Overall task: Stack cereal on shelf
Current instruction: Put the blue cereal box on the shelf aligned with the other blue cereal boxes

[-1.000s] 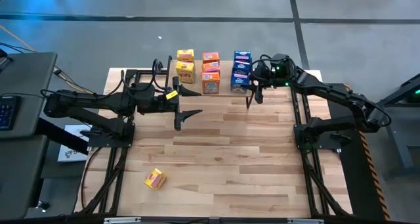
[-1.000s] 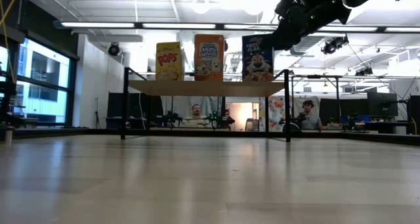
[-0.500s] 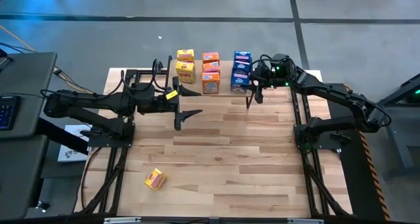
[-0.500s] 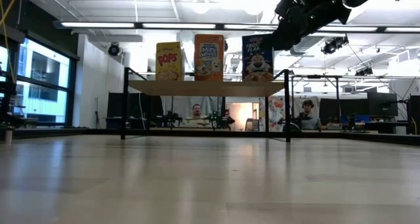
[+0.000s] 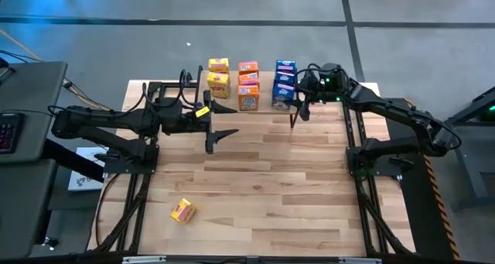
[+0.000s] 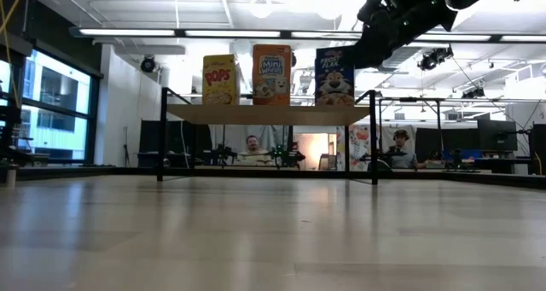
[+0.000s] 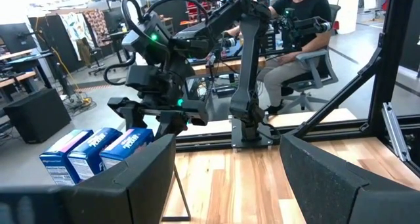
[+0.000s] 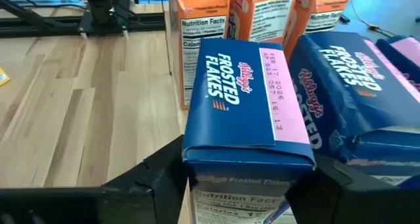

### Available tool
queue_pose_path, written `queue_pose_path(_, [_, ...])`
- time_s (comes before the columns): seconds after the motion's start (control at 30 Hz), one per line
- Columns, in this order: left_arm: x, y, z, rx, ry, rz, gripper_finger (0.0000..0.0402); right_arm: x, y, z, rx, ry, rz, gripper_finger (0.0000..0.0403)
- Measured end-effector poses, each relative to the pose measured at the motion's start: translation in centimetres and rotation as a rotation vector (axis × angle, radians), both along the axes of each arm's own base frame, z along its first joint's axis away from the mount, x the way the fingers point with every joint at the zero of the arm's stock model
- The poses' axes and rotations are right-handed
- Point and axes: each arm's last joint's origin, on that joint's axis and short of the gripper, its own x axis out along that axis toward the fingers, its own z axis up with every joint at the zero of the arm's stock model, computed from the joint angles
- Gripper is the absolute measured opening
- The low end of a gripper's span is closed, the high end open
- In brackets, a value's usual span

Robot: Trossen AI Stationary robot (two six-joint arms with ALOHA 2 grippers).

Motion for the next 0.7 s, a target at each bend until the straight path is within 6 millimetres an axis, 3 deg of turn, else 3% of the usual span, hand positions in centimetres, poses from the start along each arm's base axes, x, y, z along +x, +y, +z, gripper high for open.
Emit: queue_pose_path(0.7, [0.0,0.0,0.0,0.000,0.000,0.000,0.0266,-2.0,1.3,1.4,-0.004,0.007,-0.058,0.0229])
